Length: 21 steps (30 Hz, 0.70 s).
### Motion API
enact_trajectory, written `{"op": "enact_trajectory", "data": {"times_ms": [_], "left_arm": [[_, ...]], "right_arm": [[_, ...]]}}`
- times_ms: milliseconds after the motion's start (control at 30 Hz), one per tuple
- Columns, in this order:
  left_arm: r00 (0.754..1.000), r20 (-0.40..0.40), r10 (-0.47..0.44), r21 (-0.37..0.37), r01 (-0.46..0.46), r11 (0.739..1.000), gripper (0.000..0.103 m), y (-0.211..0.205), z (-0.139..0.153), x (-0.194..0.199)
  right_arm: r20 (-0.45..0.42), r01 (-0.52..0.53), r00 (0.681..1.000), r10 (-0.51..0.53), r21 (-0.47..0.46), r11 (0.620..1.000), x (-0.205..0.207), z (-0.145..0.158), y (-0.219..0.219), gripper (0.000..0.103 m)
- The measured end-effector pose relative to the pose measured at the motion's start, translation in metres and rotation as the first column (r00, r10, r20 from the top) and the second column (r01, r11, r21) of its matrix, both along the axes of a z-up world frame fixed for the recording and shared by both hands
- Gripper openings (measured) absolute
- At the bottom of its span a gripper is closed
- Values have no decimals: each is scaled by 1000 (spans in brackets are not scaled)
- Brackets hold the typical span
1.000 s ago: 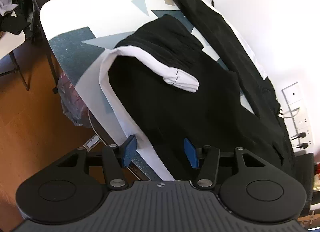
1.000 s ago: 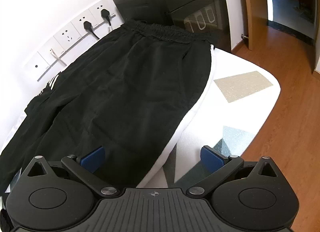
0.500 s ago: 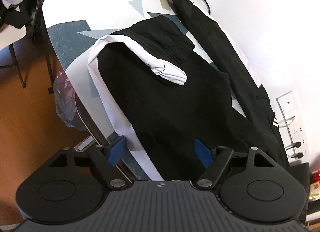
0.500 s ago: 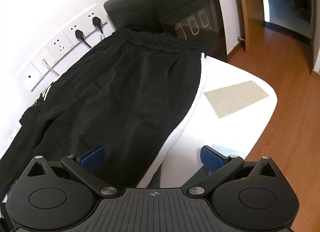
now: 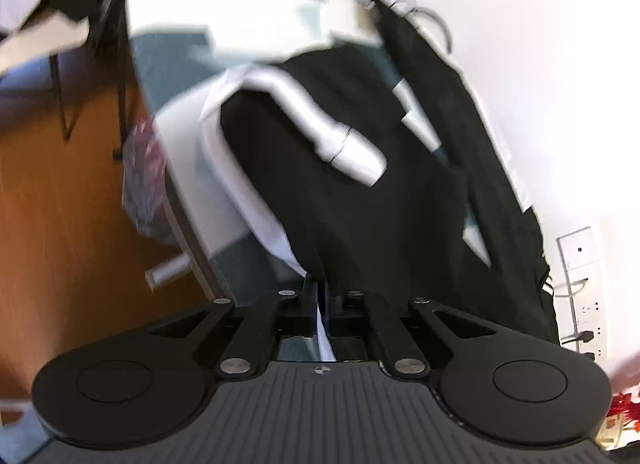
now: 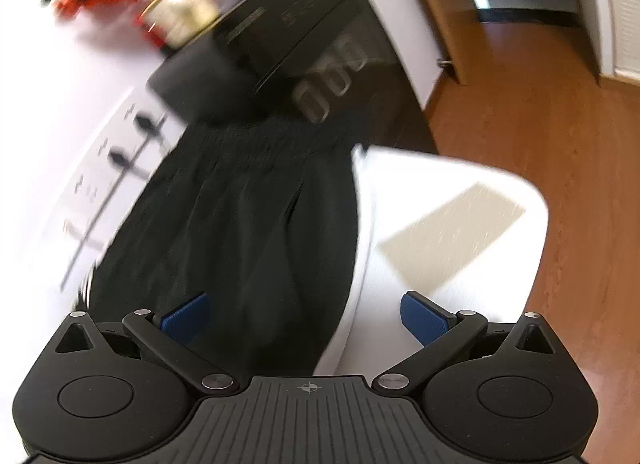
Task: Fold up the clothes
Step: 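Grasp the black waistband with the right tool while the left tool grasps the garment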
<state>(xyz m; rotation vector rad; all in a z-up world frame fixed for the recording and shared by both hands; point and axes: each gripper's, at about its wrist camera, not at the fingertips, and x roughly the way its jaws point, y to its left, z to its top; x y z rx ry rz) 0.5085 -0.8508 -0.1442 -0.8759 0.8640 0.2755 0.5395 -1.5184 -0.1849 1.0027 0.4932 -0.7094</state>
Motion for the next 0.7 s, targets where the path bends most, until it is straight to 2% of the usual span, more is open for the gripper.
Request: {"op": "enact_trajectory", "data": {"times_ms": [100,233,300,367,400,433,467,567,700], "left_arm": [[1000,6,3,77,-4,997,3,-3,10,6],[999,6,39,93,-39,995,3,-3,9,10],[999,9,53,97,-54,994,3,-2,8,13],[997,12,71,110,-72,991,3,2,7,12],[996,12,85,116,-86,990,3,4,7,11],[995,13,98,113,-99,989,3,7,7,11],[994,15,106,95,-107,990,3,11,6,11],[994,26,102,8,-103,995,5,18,2,8],[995,28,91,-52,-90,995,19,18,-9,6]], "right_arm": [[37,46,998,-47,31,998,-3,-5,-15,101],[62,100,993,-102,41,994,-1,-11,-25,100],[71,91,993,-93,35,995,4,-12,-24,90],[80,54,995,-59,63,997,9,-14,-23,56],[81,39,996,-46,80,996,12,-15,-23,46],[82,24,996,-32,98,995,14,-17,-23,30],[82,15,996,-24,108,994,15,-17,-23,22],[103,22,994,-32,100,995,10,-15,-20,18],[107,32,993,-45,120,992,6,-15,-23,13]]}}
